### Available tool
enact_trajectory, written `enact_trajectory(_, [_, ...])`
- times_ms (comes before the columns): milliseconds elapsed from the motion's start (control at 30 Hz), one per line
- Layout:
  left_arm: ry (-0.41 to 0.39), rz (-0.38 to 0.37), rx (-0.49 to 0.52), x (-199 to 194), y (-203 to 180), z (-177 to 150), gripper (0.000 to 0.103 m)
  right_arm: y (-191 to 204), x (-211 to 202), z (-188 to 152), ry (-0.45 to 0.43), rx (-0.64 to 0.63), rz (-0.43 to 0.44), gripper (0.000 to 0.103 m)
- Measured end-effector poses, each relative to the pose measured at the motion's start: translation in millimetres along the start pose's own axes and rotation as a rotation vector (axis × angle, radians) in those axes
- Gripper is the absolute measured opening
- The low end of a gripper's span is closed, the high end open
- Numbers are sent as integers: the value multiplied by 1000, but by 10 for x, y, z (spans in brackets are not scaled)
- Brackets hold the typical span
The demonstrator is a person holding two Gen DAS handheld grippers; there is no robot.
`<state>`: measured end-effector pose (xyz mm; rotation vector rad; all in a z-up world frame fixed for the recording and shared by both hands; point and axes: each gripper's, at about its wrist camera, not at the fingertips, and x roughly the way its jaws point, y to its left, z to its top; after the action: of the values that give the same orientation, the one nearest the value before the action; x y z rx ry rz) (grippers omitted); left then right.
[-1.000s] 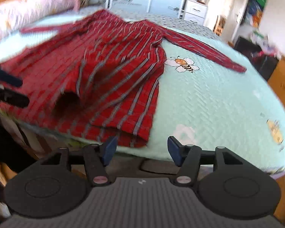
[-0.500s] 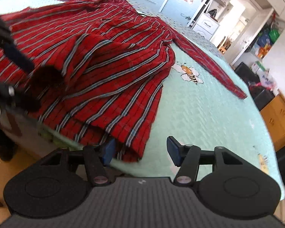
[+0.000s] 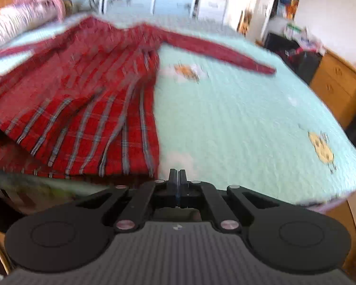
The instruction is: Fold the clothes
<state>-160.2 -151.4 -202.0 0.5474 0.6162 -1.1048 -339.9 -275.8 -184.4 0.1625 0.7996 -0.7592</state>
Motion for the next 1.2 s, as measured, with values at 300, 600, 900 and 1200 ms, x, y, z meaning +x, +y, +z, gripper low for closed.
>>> enact_trajectory(300, [-41, -13, 77, -15, -195, 45, 25, 563, -302, 80, -181, -184, 160, 64])
enact_trajectory(600, [-11, 17, 70, 212, -143, 57, 23, 1574, -132, 179, -252, -456, 158, 55])
enact_trajectory(900, [-72, -12, 76, 179, -121, 17, 1, 1659, -187, 112, -232, -565, 137, 57])
enact_trajectory(1200, [-277, 231, 322, -487, -384, 78, 1, 1558, -308, 106, -249, -527, 150, 60])
